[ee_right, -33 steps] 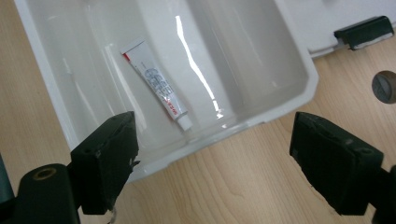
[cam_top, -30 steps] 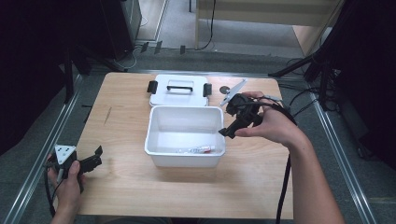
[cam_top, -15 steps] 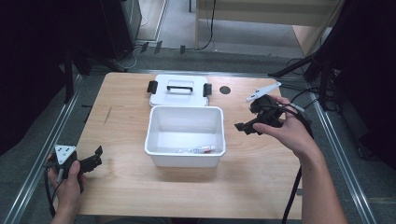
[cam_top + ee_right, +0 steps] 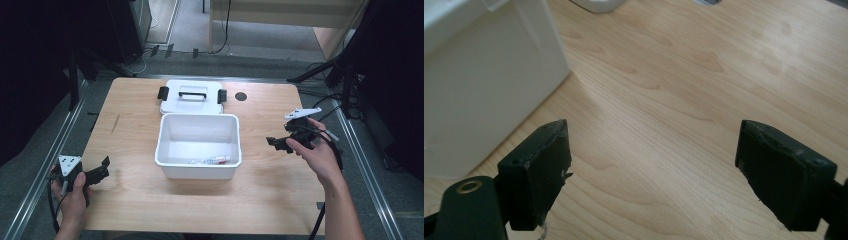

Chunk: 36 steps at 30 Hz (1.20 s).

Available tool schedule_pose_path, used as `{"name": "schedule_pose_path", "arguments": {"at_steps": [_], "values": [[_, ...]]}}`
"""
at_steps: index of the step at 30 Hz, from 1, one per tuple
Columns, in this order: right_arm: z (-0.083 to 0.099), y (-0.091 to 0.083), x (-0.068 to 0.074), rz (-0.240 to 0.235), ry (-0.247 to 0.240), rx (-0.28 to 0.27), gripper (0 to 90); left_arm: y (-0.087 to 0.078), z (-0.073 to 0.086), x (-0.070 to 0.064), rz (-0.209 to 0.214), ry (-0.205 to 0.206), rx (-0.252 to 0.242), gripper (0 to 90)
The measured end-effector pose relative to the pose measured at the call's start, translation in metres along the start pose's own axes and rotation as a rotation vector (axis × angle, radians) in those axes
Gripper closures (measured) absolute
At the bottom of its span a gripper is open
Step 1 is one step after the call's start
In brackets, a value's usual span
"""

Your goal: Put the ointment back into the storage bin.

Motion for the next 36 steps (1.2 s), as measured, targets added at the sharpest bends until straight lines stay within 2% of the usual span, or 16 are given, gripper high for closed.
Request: {"name": "schedule_pose_path", "arguments": {"at_steps": [5,6,10,13,26,36], "values": [[0.022,0.006,-0.011,0.035,0.04,-0.032,15.2,0.0,0.0,0.0,-0.002,0.0,0.0,0.0],[0.031,0.008,-0.015,0.057,0.055,-0.04,15.2,0.0,0.0,0.0,-0.002,0.001,-0.001,0.0],[0.04,0.009,-0.019,0.077,0.077,-0.052,15.2,0.0,0.0,0.0,-0.002,-0.001,-0.001,0.0],[0.05,0.008,-0.026,0.111,0.097,-0.076,15.2,0.0,0.0,0.0,-0.004,-0.001,-0.001,0.0],[0.091,-0.004,-0.043,0.227,0.136,-0.172,15.3,0.0,0.0,0.0,-0.005,0.0,-0.001,0.0],[0.122,-0.019,-0.047,0.262,0.172,-0.224,15.3,0.0,0.001,0.0,0.0,0.002,0.007,0.0]]}}
Point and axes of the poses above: each handheld gripper's, and its own axes: y roughly forward along the jaws, z roughly out of its underside, x roughly to its left, the point moved 8 cm from there along y, roughly forward along the jaws, and after that the axes turned 7 degrees about -x, right-handed, at the moved point
